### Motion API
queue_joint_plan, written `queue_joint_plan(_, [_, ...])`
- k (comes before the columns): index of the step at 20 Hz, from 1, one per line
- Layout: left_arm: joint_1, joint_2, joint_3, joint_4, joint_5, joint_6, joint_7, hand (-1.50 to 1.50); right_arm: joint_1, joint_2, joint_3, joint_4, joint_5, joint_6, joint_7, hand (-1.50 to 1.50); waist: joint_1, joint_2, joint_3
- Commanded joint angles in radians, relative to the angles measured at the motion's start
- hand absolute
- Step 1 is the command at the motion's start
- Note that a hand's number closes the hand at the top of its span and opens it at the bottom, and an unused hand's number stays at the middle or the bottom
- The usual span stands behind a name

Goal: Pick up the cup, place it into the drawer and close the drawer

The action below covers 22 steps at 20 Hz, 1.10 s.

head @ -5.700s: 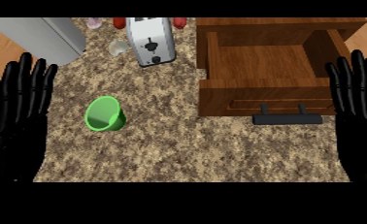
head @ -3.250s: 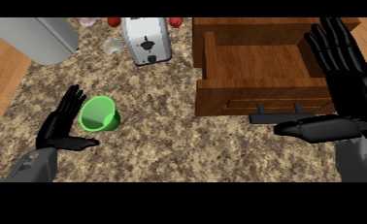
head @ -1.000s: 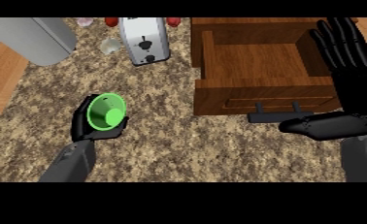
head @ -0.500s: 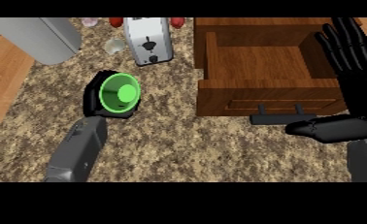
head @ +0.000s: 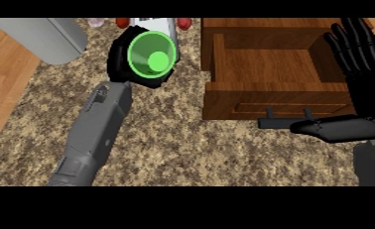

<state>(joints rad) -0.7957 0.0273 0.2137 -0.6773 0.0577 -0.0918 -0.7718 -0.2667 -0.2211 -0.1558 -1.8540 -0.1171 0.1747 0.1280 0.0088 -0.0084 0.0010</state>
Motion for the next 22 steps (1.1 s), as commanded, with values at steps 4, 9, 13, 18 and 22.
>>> queue_joint_plan(4, [-0.157,-0.027,-0.116,-0.157,0.053,0.129,0.288,1.5,-0.026,0.005,0.001,0.084,0.02,0.009,-0.064,-1.5,-0.007,0.005,0.0])
queue_joint_plan(9, [-0.348,-0.027,-0.204,-0.027,0.076,0.31,0.368,1.5,-0.06,-0.005,0.003,0.057,0.004,0.007,-0.013,-1.5,-0.037,0.013,0.0])
queue_joint_plan(13, [-0.411,-0.027,-0.217,0.097,0.099,0.33,0.407,1.5,0.017,0.002,0.011,-0.017,-0.002,0.021,-0.014,-1.5,-0.046,0.015,-0.001])
queue_joint_plan(18, [-0.518,-0.027,-0.34,0.238,0.176,0.456,0.465,1.5,-0.066,0.004,0.019,0.068,0.005,0.023,-0.039,-1.5,-0.091,0.028,0.0])
queue_joint_plan(22, [-0.57,-0.027,-0.406,0.318,0.21,0.475,0.524,1.5,-0.045,0.029,0.053,0.046,0.013,0.028,-0.06,-1.5,-0.128,0.033,0.001])
